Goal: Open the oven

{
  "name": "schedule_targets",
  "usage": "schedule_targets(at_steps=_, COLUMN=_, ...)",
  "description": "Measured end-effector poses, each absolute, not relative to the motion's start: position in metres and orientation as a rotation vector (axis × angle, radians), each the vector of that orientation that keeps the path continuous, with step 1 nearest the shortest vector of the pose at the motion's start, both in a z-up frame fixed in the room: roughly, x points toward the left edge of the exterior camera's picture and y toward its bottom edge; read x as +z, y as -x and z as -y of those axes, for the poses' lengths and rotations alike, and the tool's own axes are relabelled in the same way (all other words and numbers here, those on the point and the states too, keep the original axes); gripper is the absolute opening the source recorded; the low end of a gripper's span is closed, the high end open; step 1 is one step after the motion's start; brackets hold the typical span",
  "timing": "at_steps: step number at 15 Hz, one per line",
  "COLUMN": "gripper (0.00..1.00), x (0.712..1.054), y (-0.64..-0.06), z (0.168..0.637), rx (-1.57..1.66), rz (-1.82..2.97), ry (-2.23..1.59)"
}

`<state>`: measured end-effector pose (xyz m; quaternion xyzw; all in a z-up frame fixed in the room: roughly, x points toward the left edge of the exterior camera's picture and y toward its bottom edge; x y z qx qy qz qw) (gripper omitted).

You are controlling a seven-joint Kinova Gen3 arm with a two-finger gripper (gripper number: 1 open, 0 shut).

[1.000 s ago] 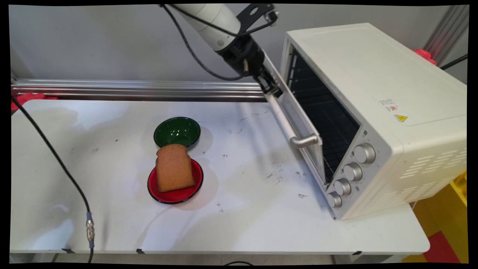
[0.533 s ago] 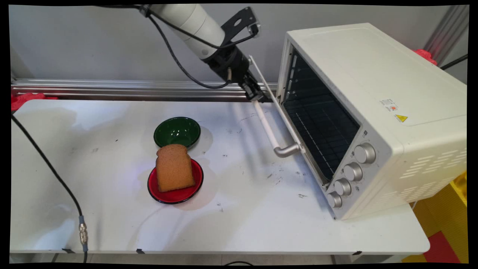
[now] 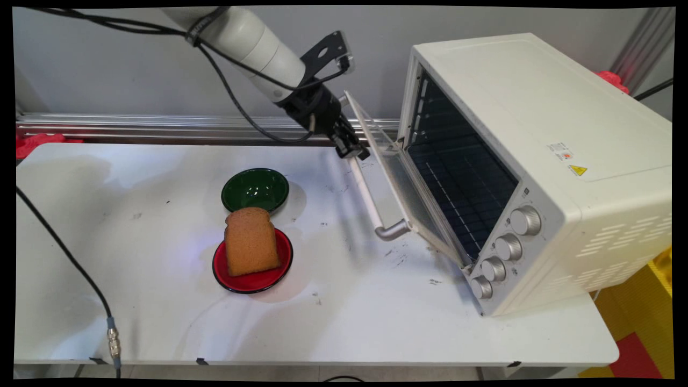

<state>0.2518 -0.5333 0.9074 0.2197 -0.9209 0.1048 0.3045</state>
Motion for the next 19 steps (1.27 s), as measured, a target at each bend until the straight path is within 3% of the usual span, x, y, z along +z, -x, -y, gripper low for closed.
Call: schedule_targets(at_steps=19, gripper=0.0, x=0.852, y=-0.302, z=0.499, rx=0.22, rz=2.46, ry=-0.556)
